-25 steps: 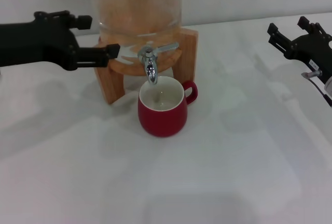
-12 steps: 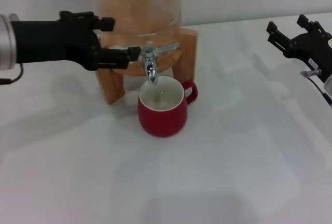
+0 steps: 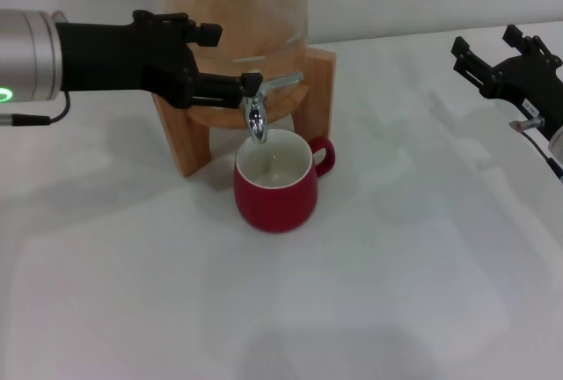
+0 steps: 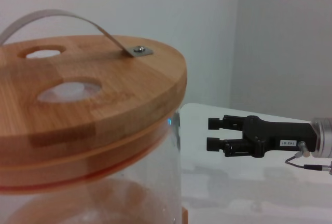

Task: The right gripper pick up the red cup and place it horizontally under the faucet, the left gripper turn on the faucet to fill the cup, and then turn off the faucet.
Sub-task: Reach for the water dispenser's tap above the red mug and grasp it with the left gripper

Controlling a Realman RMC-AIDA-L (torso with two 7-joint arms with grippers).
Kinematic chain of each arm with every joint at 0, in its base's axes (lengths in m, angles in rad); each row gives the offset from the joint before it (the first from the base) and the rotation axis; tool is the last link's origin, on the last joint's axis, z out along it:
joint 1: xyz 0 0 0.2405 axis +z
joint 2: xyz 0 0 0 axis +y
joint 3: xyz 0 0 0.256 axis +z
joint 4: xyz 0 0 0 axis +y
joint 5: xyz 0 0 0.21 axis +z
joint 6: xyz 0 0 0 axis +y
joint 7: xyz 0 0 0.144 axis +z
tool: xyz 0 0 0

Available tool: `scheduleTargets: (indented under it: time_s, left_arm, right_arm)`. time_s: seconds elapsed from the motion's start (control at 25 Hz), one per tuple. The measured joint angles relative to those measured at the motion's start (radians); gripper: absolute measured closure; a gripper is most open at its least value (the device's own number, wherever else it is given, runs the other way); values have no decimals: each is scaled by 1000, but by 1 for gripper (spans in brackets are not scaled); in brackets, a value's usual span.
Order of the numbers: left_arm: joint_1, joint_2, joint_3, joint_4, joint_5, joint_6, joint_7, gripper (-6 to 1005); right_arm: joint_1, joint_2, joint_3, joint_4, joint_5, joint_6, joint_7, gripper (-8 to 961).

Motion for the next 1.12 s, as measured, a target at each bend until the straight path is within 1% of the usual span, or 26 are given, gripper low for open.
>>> scheduleTargets:
  time_s: [0.2,0.48,0.84,1.12]
  left_arm:
    - [-33,0,-2,-48,2,-2,16,119]
    - [-48,-1,6,-64,6,-4,20,119]
    - [-77,-2,43,-114,6,-12,28,120]
    - [-93,-2,57,-127,8,-22,29,120]
  right_arm:
    - [0,0,-1,0,0,-7,0,94]
    - [-1,0,-2,0,0,-13,0,94]
    - [-3,0,-12,0,0,-20,0,94]
    - [-3,0,-12,6,0,-20,0,93]
